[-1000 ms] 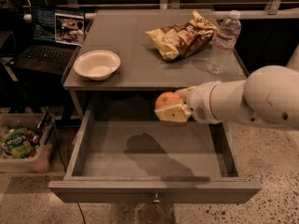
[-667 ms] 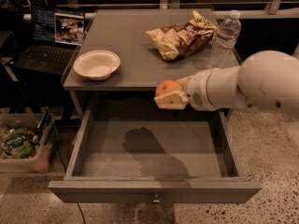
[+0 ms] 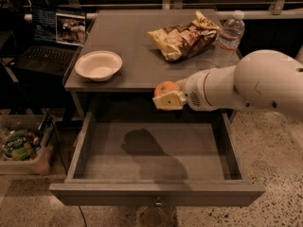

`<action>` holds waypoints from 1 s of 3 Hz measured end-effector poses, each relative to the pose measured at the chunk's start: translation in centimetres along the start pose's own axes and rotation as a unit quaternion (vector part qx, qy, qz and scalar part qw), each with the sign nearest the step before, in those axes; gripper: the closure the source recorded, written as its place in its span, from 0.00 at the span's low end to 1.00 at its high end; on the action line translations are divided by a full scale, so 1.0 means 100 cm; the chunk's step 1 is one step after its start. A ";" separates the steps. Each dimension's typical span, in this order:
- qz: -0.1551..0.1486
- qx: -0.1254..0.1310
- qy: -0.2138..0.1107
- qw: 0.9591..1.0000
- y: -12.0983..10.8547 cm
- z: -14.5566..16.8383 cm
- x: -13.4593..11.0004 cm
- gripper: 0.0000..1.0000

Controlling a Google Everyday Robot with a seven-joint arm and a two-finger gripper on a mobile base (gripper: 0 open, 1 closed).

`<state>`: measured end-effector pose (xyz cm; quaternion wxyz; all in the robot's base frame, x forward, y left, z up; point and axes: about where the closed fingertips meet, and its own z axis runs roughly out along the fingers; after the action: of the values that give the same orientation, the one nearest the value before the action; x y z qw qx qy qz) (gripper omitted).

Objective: Pick orange from top drawer and place on counter

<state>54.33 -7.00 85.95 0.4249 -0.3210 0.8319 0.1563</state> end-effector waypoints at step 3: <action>-0.021 -0.021 -0.073 0.997 -0.010 0.025 -0.079 1.00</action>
Offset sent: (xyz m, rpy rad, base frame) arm 0.0666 0.0435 0.0701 0.1074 -0.1638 0.0874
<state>59.92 -3.25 90.84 0.4809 -0.3344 0.7885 0.1877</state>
